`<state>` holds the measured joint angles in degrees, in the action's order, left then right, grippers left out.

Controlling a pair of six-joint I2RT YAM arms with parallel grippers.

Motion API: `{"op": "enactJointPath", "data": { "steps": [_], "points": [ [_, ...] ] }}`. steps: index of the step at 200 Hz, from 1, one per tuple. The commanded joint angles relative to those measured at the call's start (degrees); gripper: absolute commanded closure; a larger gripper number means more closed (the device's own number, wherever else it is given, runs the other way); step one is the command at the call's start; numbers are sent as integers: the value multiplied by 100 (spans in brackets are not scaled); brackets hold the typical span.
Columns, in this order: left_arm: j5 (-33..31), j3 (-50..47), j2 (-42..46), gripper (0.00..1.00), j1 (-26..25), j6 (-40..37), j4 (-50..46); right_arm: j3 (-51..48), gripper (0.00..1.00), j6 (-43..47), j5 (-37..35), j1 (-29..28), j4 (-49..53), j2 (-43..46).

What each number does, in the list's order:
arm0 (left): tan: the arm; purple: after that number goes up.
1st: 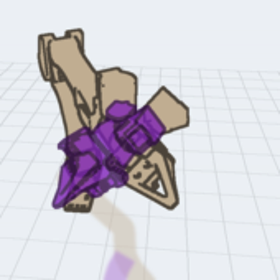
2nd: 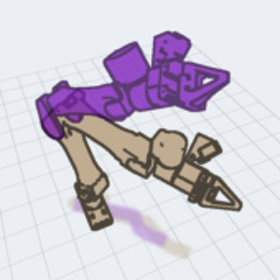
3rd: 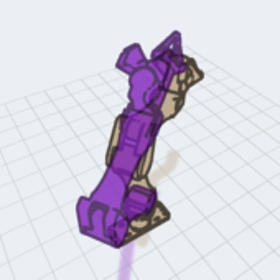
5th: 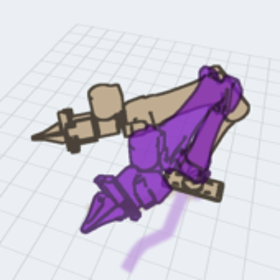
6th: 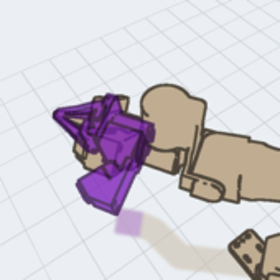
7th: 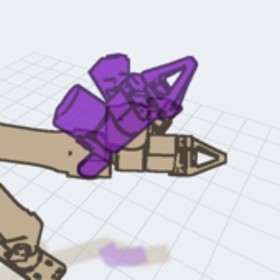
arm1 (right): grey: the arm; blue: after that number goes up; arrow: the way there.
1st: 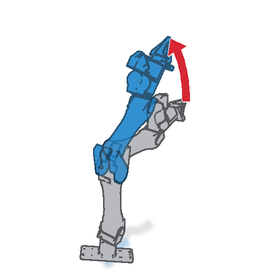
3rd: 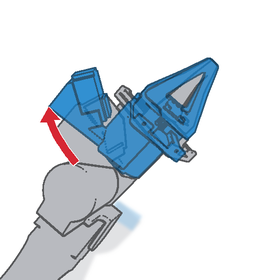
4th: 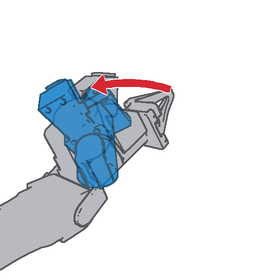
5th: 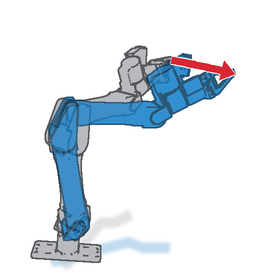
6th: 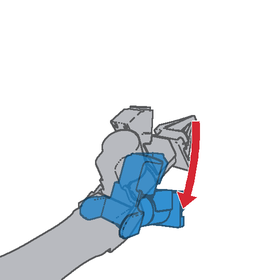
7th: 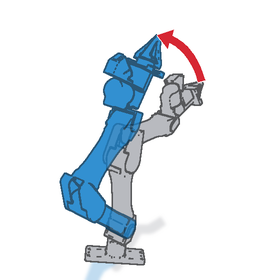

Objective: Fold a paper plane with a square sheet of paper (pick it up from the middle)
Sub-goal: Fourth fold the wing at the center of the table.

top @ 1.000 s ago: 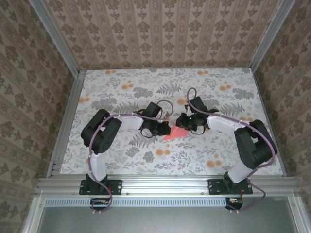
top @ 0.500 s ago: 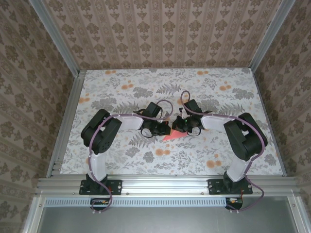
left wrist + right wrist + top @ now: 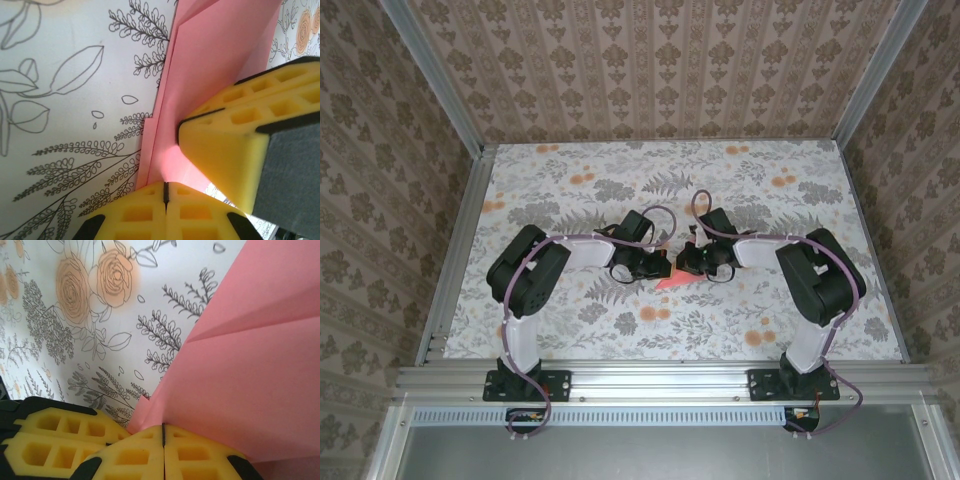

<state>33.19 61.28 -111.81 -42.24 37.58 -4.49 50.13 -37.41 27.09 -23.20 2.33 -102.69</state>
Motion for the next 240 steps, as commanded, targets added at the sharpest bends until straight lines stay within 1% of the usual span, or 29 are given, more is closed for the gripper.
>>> {"op": "enactJointPath", "data": {
  "steps": [1,24,44,77,107,138,177,240],
  "points": [
    [-471,-186,-385,100,4,30,-861,-56,91,132,112,224,-148,229],
    [-471,-175,-384,100,-4,30,-867,-68,90,213,199,319,-58,565],
    [-471,-160,-393,100,-4,22,-882,-95,90,295,304,322,-11,628],
    [-490,-140,-412,100,-4,38,-917,-221,90,268,510,210,-155,476],
    [-584,-99,-409,100,-4,47,-1033,-284,90,300,678,140,-255,164],
    [-585,-72,-420,100,0,47,-1087,-234,90,366,617,157,-252,-108],
    [-620,-58,-428,100,1,29,-1203,-223,91,383,486,373,-233,-310],
    [-630,-72,-454,100,-3,-5,-1291,-121,91,426,458,871,-167,-268]
  ]
}}
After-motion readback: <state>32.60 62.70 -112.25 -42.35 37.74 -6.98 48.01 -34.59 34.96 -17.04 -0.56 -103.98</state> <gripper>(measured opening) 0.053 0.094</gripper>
